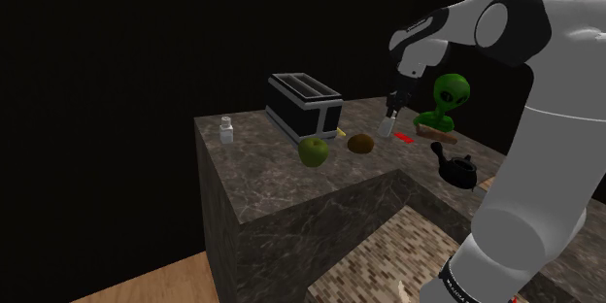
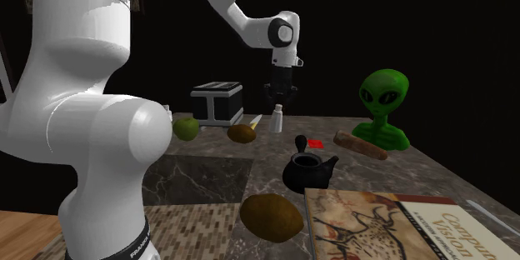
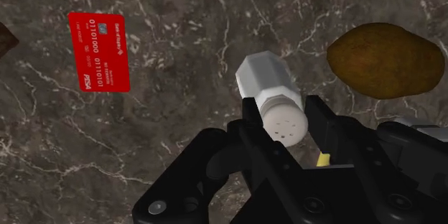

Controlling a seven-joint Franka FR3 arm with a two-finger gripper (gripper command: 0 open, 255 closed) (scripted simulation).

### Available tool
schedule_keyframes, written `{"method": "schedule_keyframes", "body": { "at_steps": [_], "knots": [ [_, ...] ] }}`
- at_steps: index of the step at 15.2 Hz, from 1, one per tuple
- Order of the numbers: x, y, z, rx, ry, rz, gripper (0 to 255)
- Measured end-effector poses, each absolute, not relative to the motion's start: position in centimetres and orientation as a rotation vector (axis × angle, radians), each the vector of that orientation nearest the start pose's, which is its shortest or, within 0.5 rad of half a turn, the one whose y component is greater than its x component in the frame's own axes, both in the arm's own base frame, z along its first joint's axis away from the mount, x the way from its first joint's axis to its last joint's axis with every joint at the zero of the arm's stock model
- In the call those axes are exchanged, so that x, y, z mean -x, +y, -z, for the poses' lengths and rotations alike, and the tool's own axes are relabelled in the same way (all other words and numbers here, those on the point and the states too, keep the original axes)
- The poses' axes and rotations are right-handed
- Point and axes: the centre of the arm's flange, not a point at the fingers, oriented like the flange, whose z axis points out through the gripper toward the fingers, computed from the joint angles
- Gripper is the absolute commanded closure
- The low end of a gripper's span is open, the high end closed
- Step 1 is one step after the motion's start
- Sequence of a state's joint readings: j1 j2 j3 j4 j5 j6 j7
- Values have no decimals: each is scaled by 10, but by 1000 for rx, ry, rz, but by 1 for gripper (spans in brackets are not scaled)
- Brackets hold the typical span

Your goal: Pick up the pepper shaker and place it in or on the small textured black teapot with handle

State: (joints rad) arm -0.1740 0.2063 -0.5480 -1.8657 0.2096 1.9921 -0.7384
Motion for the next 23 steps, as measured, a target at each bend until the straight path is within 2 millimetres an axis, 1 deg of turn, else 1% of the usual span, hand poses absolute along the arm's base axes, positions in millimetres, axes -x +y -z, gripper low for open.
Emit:
{"method": "schedule_keyframes", "body": {
  "at_steps": [21, 22, 23],
  "knots": [
    [-468, -375, -529, 3048, 102, 31, 255],
    [-467, -375, -532, 3048, 102, 31, 255],
    [-462, -376, -535, 3048, 102, 31, 255]
  ]
}}
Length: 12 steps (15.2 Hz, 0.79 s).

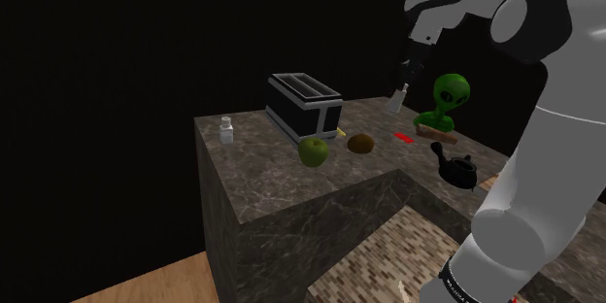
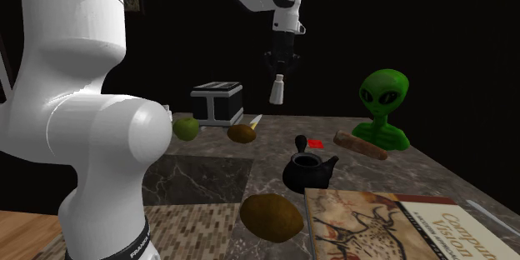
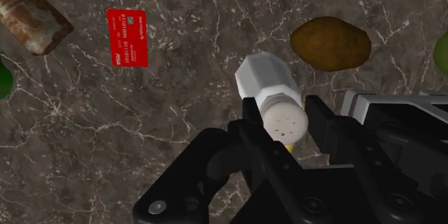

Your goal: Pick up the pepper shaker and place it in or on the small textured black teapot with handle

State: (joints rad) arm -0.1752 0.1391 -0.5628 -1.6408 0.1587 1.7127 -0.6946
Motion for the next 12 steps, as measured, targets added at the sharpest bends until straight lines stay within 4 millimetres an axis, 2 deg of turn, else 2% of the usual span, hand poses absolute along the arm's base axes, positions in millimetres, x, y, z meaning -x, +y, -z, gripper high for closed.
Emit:
{"method": "schedule_keyframes", "body": {
  "at_steps": [5, 12],
  "knots": [
    [-406, -390, -548, 3048, 105, 32, 255],
    [-312, -406, -561, 3048, 105, 32, 255]
  ]
}}
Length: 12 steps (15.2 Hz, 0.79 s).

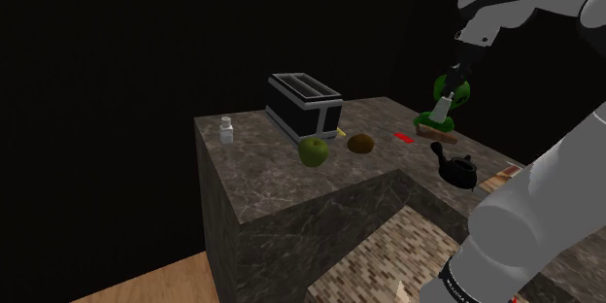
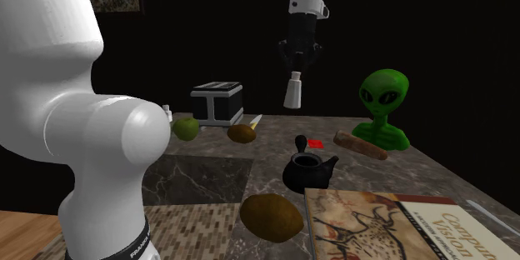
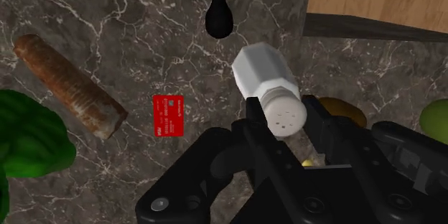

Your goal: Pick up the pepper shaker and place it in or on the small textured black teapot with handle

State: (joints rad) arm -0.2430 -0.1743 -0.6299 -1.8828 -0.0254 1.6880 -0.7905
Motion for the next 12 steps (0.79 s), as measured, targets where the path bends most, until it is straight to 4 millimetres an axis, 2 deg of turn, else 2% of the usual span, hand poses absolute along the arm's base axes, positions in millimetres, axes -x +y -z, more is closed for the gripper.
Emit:
{"method": "schedule_keyframes", "body": {
  "at_steps": [8, 12],
  "knots": [
    [-213, -426, -575, 3048, 105, 32, 255],
    [-204, -426, -562, 3048, 103, 31, 255]
  ]
}}
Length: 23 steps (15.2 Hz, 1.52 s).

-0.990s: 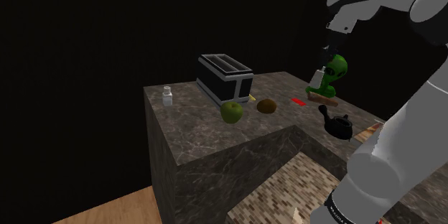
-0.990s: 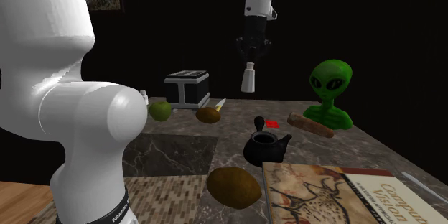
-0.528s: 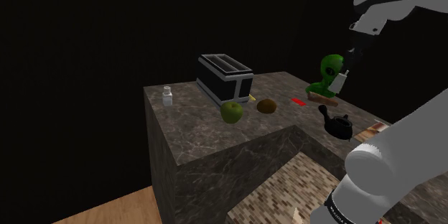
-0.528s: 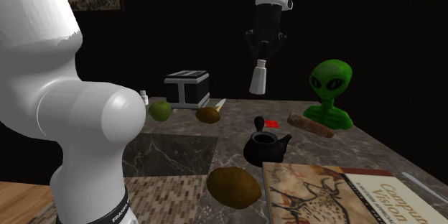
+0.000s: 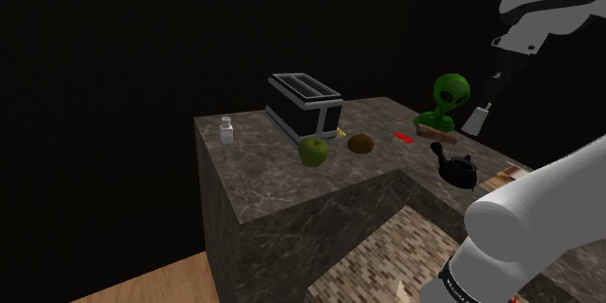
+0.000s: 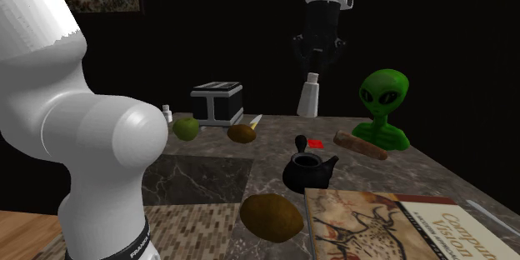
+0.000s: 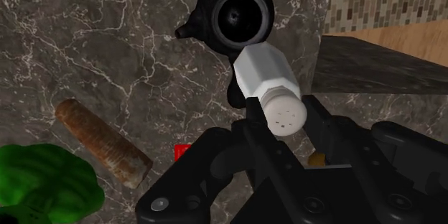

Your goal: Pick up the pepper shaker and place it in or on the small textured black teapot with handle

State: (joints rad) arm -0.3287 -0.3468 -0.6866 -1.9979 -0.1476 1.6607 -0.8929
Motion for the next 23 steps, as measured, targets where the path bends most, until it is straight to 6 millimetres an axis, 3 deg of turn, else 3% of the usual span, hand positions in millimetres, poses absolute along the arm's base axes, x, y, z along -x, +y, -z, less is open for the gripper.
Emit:
{"method": "schedule_keyframes", "body": {
  "at_steps": [17, 23],
  "knots": [
    [-204, -426, -472, 3048, 102, 30, 255],
    [-204, -426, -467, 3048, 102, 31, 255]
  ]
}}
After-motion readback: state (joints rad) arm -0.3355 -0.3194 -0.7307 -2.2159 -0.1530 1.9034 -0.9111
